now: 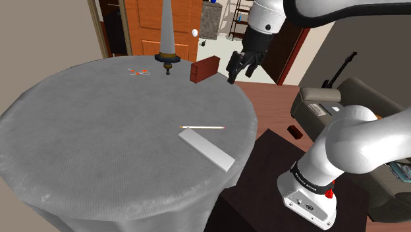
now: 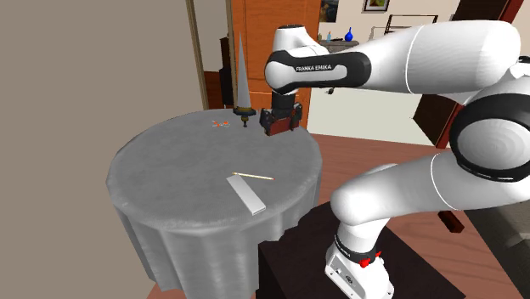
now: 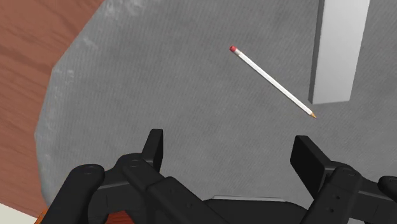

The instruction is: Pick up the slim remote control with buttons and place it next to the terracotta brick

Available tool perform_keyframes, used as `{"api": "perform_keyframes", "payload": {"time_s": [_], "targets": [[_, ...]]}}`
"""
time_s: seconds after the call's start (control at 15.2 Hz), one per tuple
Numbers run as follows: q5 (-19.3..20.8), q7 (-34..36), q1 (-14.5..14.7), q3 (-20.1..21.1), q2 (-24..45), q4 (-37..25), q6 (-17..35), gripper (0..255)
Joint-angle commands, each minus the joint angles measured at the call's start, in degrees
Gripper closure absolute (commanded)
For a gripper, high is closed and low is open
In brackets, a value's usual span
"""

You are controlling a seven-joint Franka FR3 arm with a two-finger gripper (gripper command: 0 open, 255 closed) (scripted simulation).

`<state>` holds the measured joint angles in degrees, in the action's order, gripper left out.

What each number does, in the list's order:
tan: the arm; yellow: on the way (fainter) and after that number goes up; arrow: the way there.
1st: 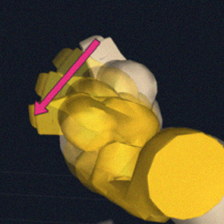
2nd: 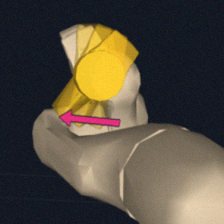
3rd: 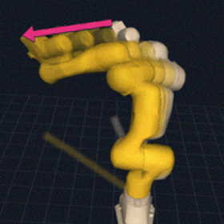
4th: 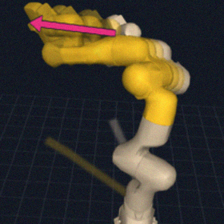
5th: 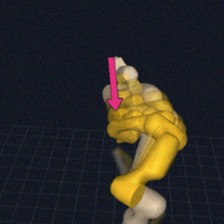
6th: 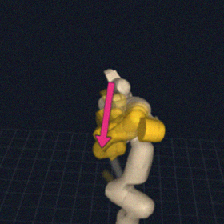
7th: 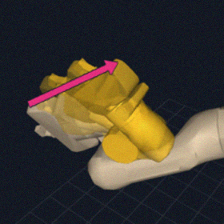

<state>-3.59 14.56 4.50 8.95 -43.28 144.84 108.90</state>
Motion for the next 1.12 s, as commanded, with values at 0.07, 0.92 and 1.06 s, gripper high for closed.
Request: {"api": "perform_keyframes", "payload": {"time_s": [0.07, 0.92, 1.06], "targets": [[-2.1, 2.9, 1.5, 2.7, 1.5, 2.6, 3.0, 0], [-10.1, 15.3, 7.0, 15.6, 17.7, 6.2, 18.9, 0], [-10.5, 16.8, 7.3, 17.2, 20.4, 5.9, 20.9, 0]]}}
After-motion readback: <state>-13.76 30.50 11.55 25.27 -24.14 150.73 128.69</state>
